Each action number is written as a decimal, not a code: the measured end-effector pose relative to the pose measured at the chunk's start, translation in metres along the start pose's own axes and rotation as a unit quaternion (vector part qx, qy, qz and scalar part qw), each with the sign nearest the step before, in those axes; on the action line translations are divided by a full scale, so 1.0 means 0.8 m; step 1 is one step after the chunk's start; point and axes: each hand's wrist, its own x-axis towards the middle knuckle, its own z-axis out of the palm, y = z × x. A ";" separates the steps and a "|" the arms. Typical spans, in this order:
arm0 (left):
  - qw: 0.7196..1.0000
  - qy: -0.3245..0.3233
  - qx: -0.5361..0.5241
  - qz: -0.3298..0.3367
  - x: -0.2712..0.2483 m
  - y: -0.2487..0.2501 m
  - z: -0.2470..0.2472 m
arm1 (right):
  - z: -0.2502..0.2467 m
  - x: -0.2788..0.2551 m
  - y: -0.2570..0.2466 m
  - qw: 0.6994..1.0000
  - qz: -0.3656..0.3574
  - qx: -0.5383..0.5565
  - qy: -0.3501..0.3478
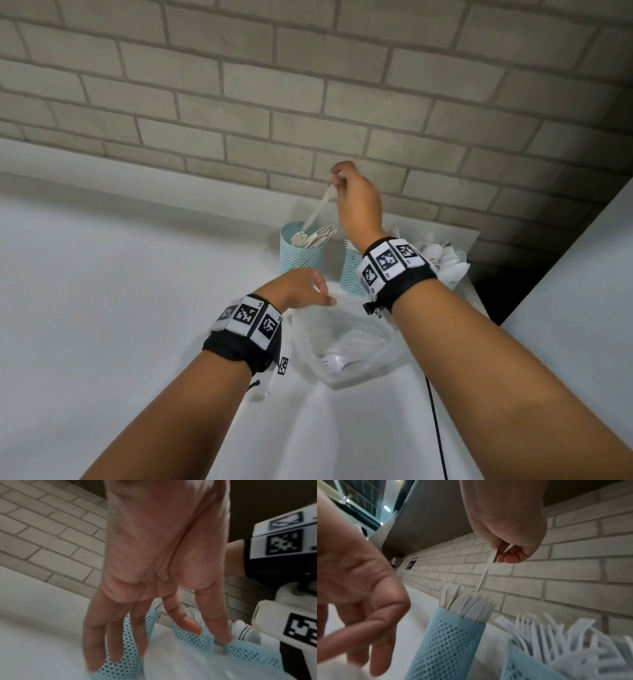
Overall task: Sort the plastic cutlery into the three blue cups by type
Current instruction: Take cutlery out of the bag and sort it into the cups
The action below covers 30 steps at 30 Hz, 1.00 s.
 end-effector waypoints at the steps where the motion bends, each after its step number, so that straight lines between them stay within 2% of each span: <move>1: 0.999 -0.022 0.026 0.006 0.000 -0.002 0.003 | 0.008 -0.005 0.001 0.999 -0.012 -0.048 -0.023; 3: 0.996 -0.054 0.065 0.015 -0.001 -0.006 0.009 | 0.021 -0.014 0.003 0.991 -0.009 -0.110 -0.082; 6: 0.987 -0.116 0.113 0.016 -0.002 -0.011 0.015 | 0.034 -0.021 0.007 0.959 0.004 -0.175 -0.221; 8: 0.980 -0.142 0.142 0.014 -0.002 -0.013 0.018 | 0.038 -0.023 0.008 0.943 0.001 -0.199 -0.267; 10: 0.976 -0.149 0.156 0.015 -0.002 -0.016 0.022 | 0.038 -0.023 0.006 0.939 -0.021 -0.212 -0.271; 12: 0.978 -0.149 0.148 0.013 -0.003 -0.018 0.023 | 0.032 -0.023 -0.001 0.955 -0.028 -0.179 -0.234; 14: 0.981 -0.142 0.134 0.010 -0.004 -0.020 0.024 | 0.014 -0.025 -0.013 0.980 -0.001 -0.076 -0.182; 15: 0.982 -0.135 0.129 0.013 -0.005 -0.020 0.023 | 0.000 -0.026 -0.019 0.982 0.030 -0.011 -0.185; 16: 0.984 -0.128 0.126 0.016 -0.007 -0.021 0.023 | -0.015 -0.029 -0.025 0.972 0.064 0.034 -0.225; 17: 0.985 -0.122 0.124 0.017 -0.008 -0.021 0.024 | -0.031 -0.033 -0.030 0.949 0.087 0.042 -0.300; 18: 0.985 -0.118 0.123 0.017 -0.010 -0.022 0.024 | -0.044 -0.040 -0.033 0.913 0.107 0.027 -0.392; 20: 0.985 -0.118 0.129 0.016 -0.014 -0.021 0.027 | -0.057 -0.060 -0.033 0.819 0.150 -0.017 -0.553; 22: 0.983 -0.115 0.138 0.024 -0.019 -0.021 0.032 | -0.053 -0.087 -0.023 0.746 0.179 -0.074 -0.637; 23: 0.982 -0.114 0.147 0.034 -0.022 -0.020 0.034 | -0.048 -0.101 -0.016 0.727 0.177 -0.116 -0.654; 25: 0.977 -0.107 0.176 0.053 -0.029 -0.020 0.041 | -0.038 -0.129 -0.001 0.711 0.147 -0.202 -0.657; 27: 0.973 -0.107 0.197 0.052 -0.034 -0.021 0.046 | -0.032 -0.154 0.014 0.716 0.113 -0.247 -0.643; 30: 0.972 -0.118 0.199 0.045 -0.037 -0.023 0.050 | -0.024 -0.177 0.029 0.728 0.113 -0.256 -0.626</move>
